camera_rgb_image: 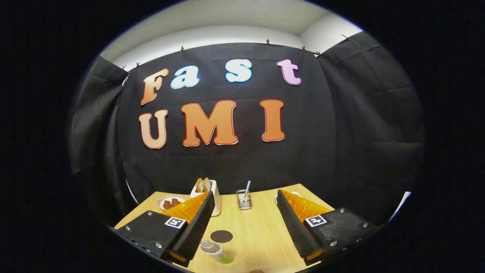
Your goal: Take the bottle from table, then pour the juice into the cup, finally place the bottle on the coaster
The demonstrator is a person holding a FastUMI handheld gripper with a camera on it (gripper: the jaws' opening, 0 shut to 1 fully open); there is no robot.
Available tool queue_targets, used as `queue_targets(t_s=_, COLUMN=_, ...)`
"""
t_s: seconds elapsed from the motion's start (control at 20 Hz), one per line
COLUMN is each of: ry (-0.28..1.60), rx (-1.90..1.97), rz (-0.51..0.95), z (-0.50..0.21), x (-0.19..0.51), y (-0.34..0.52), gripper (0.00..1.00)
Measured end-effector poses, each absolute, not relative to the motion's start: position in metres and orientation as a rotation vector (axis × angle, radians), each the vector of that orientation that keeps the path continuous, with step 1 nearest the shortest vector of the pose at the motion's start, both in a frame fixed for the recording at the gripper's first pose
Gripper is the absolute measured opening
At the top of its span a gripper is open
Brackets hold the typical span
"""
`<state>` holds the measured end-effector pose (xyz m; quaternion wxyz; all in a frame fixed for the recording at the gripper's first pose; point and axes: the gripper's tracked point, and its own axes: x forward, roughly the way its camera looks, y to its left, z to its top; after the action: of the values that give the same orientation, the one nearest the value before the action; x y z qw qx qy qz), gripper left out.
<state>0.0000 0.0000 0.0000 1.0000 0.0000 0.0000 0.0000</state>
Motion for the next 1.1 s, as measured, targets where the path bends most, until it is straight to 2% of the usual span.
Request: queue_targets(t_s=1.1, ry=0.017, rx=-0.049, rz=0.019, z=-0.004, x=-0.003, y=0.019, gripper=0.99)
